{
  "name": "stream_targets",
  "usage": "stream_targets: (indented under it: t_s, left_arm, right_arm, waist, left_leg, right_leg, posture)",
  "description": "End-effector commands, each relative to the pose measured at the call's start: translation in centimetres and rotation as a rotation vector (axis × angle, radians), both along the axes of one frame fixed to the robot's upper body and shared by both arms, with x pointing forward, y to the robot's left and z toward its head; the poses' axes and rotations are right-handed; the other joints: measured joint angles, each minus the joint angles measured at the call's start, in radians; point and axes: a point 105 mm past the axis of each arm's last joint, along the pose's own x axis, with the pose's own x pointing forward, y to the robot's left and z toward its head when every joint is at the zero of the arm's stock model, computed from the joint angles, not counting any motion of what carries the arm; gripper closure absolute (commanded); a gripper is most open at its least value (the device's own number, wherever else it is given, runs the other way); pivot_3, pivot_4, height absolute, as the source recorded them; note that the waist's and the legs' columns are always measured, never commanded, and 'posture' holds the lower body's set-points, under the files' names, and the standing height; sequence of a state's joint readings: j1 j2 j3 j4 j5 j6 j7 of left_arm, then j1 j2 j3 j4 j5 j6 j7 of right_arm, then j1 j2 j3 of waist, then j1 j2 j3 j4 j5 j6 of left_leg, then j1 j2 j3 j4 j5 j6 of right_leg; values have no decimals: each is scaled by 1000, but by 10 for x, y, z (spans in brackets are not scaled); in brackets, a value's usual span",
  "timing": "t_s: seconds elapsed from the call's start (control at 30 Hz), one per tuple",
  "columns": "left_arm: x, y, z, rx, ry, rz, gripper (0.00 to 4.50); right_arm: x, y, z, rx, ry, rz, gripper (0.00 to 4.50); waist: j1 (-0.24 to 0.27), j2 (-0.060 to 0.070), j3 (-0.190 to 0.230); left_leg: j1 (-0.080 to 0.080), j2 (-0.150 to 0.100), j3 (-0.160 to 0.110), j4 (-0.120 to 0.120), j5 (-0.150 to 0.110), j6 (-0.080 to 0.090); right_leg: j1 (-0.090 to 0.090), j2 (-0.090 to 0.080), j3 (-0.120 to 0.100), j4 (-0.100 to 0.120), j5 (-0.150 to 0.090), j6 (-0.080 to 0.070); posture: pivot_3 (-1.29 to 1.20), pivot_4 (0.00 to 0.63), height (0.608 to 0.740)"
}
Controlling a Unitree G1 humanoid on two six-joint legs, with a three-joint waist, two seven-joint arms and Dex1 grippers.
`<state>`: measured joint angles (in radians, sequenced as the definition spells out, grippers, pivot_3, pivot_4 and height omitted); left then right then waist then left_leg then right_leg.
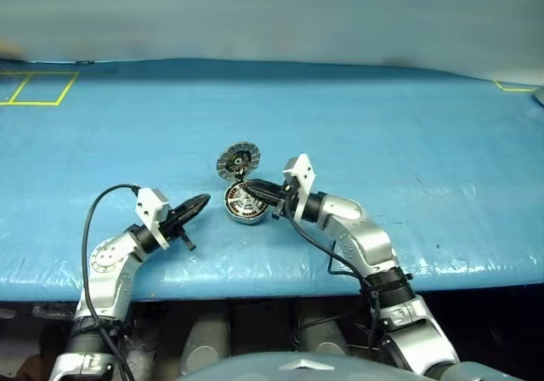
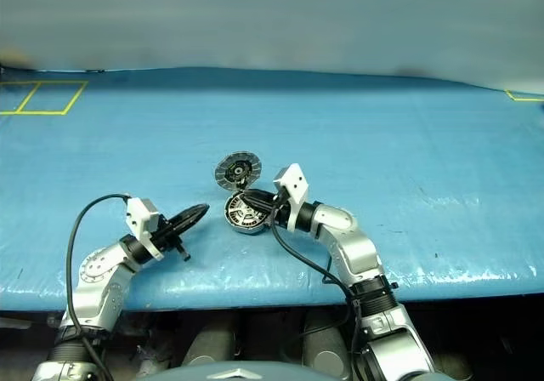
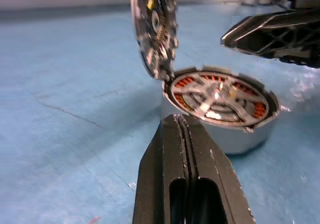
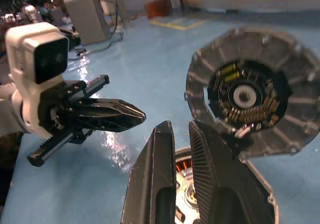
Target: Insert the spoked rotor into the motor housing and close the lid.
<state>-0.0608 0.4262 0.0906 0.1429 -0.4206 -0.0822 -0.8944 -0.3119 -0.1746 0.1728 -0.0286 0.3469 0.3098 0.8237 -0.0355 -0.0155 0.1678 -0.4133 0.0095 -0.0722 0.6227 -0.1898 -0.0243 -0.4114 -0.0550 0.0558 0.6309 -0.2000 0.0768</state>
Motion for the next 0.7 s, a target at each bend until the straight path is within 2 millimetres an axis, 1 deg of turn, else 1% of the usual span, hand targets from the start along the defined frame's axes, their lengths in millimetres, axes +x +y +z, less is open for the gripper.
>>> stream_targets:
  t_s: [0.03,0.1,0.23,0.37,0.43,0.5,0.6,0.7]
  left_arm:
    - [11,9,9,12,16,34,4500]
    - [20,15,4,17,68,80,4500]
    - [40,27,-2,63,99,181,4500]
    - [63,26,7,11,86,241,4500]
    - [78,22,14,-8,79,265,4500]
    - [88,12,19,-41,92,226,4500]
    - [95,-10,30,-140,131,77,4500]
    - [104,-21,39,-165,146,15,4500]
  right_arm:
    - [-7,-17,4,11,-34,-28,3943]
    - [-9,-25,-2,-3,-18,-61,3943]
    - [-7,-45,-14,-24,16,-176,3943]
    - [-14,-53,-20,-36,39,-204,3943]
    - [-20,-56,-25,-57,53,-195,3943]
    - [-23,-58,-29,-75,61,-195,3943]
    - [-24,-61,-32,-91,62,-213,3943]
    - [-23,-63,-29,-85,51,-243,3943]
  waist:
    - [-2,0,0]
    - [-1,0,0]
    - [-3,0,0]
    - [1,-1,0]
    - [5,-1,0]
    - [9,-1,0]
    - [5,-2,0]
    - [-2,-2,0]
  left_leg:
    - [0,0,0,0,0,0]
    - [0,0,0,0,0,0]
    - [0,0,0,0,0,0]
    - [0,0,0,0,0,0]
    - [-1,0,-1,0,0,0]
    - [-1,-1,-1,1,0,0]
    - [-1,-1,0,2,0,0]
    - [-1,-1,0,2,0,0]
  right_leg:
    - [0,0,0,0,0,0]
    - [0,0,0,0,0,0]
    - [-1,1,0,0,0,0]
    - [0,1,0,0,0,0]
    - [0,1,0,0,0,0]
    - [0,1,0,0,0,1]
    - [1,1,0,-1,1,1]
    - [1,1,0,-1,1,1]
  posture:
    - [0,150,740]
    - [0,150,740]
    - [0,150,740]
    - [0,150,740]
    - [0,150,740]
    - [0,150,740]
    - [0,150,740]
    - [0,150,740]
